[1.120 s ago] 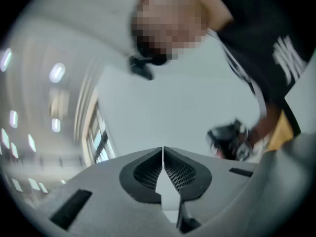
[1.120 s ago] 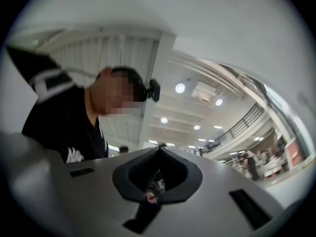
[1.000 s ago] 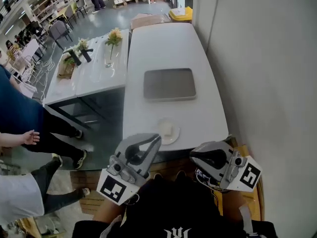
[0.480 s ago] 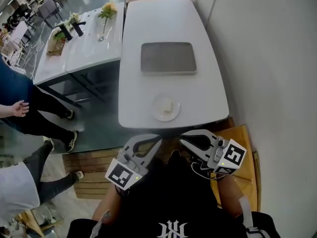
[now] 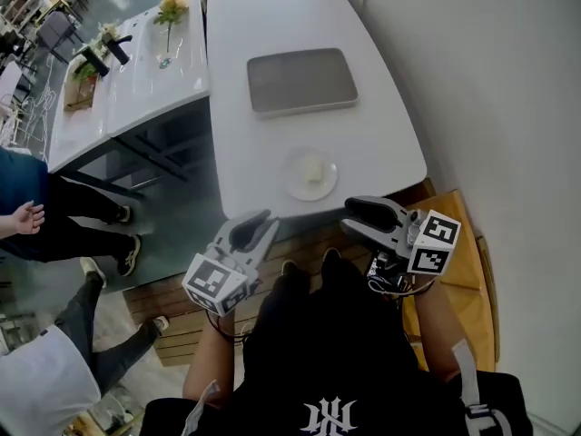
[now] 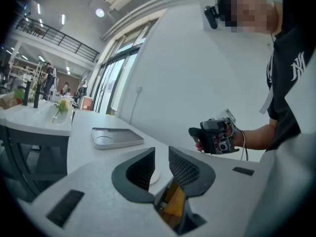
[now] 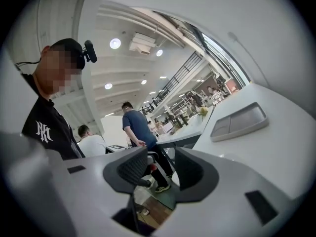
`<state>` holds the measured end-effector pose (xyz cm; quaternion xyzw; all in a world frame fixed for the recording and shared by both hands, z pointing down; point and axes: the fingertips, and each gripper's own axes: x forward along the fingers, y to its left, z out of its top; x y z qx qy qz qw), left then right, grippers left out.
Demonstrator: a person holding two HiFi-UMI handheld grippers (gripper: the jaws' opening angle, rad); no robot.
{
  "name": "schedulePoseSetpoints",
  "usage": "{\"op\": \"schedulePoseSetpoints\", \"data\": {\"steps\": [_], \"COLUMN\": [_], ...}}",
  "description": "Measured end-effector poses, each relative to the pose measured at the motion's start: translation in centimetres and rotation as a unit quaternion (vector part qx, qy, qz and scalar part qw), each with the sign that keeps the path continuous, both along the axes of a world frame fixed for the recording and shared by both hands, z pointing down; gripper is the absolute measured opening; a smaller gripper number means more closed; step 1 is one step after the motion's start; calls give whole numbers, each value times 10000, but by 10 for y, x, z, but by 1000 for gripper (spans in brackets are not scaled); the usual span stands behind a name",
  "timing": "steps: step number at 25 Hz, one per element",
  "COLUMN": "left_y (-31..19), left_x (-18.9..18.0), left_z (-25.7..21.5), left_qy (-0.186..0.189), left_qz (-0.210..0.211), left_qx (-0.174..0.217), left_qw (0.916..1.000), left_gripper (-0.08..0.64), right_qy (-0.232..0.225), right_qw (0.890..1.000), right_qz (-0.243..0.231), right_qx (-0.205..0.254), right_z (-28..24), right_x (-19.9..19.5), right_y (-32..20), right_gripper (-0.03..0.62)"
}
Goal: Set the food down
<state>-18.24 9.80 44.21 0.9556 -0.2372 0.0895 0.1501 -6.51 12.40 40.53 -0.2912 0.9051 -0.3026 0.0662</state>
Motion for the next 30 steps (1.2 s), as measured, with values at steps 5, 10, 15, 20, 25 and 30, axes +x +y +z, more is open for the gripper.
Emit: {"op": "schedulePoseSetpoints", "data": {"steps": [5,10,15,20,25,30], "left_y": [-21,-45,-72,-85,-93,-97], "left_x": [-12,-6,4,12,23,25], "left_z": [32,55,80,114,139,156], "left_qy": [-189,-229,-373,-542,-871,-1194], "left_qz": [78,-238,-791,-1393,-1798,-1892], "left_qx": [-572,-1078,-1576,-2280,-2563,-2700], "left_qw": [9982,9936,9836,9621,9457,9365], "left_gripper": [164,172,184,196,196,196], "right_qy": [-62,-127,-82,714,1168,1348], "right_qw": [9992,9962,9879,9747,9576,9428], "right_qz": [163,192,8,-494,-1154,-1458], "right_qx": [-368,-836,-1546,-2061,-2366,-2676], "right_z": [18,51,92,141,172,193], "right_x": [-7,6,39,61,61,54], "right_y": [-22,-48,-91,-129,-148,-154], "right_gripper": [144,164,187,206,206,206]}}
